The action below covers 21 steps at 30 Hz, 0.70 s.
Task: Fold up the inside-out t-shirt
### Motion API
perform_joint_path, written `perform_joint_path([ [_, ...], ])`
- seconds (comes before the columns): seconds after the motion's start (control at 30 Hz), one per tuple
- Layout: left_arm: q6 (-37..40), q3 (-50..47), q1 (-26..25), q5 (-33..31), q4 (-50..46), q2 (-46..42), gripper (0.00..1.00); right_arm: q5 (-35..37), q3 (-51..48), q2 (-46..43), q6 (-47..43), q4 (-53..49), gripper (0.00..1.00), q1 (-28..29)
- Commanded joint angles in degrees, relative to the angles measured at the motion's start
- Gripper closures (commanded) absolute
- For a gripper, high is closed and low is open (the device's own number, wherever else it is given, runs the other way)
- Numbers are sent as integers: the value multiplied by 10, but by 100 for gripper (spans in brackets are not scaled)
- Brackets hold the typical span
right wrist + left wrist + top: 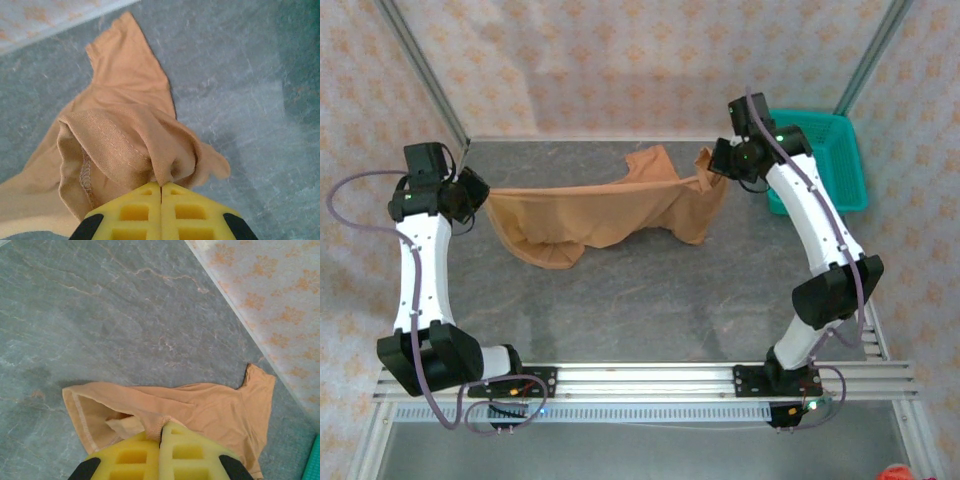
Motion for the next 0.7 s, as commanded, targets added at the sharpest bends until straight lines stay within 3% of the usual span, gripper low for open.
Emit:
perform_joint_path([
  [0.0,18,42,0,5,-5,6,100,39,59,10,-20,-32,100,-24],
  [0.17,22,46,1,-6,-5,20,100,77,13,8,-33,-37,100,-33],
  [0.27,15,0,-5,19,31,31,100,6,-94,-5,-17,20,100,-33],
  [0.33,19,-29,-36,26,46,50,100,-61,-177,-8,8,82,100,-32],
  [0.4,25,-43,-78,11,50,81,100,-81,-221,0,24,117,100,-32],
  [0.5,18,-50,-125,-4,78,138,100,-58,-236,22,39,145,100,-34],
  [0.67,11,35,-133,-16,85,275,100,35,-186,85,55,157,100,-45],
])
